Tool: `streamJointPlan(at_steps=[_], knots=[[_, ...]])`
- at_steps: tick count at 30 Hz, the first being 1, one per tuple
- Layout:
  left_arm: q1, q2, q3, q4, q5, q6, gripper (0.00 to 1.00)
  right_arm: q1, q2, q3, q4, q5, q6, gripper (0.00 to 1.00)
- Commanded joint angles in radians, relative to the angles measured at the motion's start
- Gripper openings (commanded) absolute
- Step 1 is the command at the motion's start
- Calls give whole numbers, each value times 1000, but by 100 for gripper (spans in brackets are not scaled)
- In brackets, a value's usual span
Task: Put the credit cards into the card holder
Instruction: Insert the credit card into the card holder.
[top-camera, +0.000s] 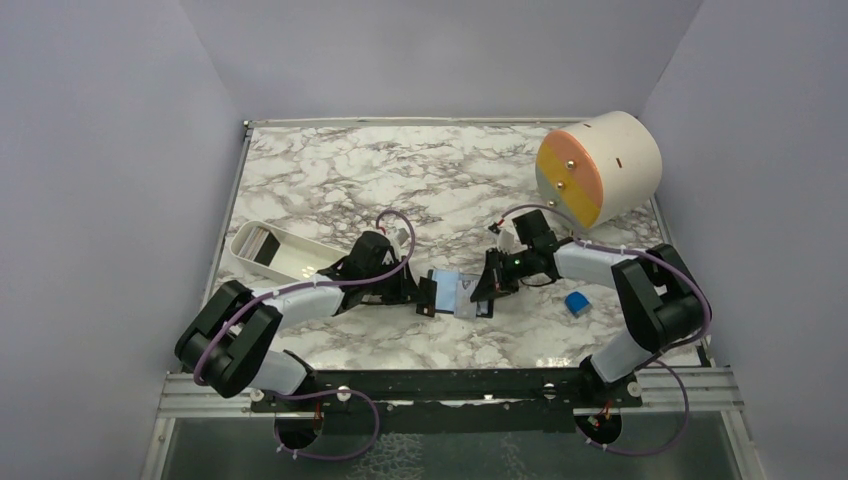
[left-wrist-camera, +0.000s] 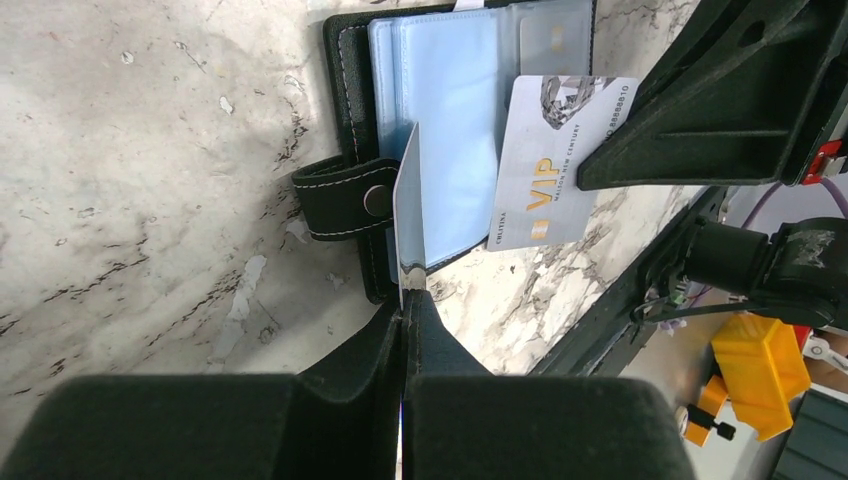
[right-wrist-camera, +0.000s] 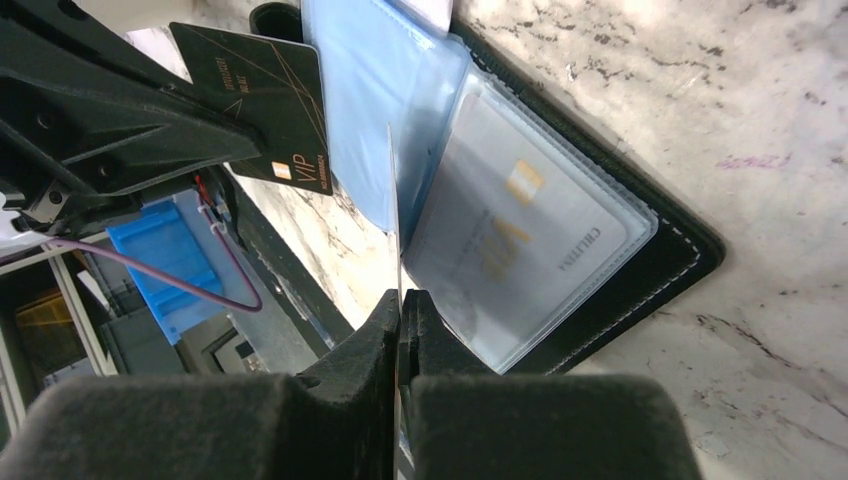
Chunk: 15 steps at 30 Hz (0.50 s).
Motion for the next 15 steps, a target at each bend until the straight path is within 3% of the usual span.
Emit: streamJointPlan(at_steps=[1,15], knots=[[3,13,7,-57,-56,35,0,-11,27,32,12,40,-26,1],[3,35,-11,-47,-69,43,0,-27,78,82,-31,100,-50,3]])
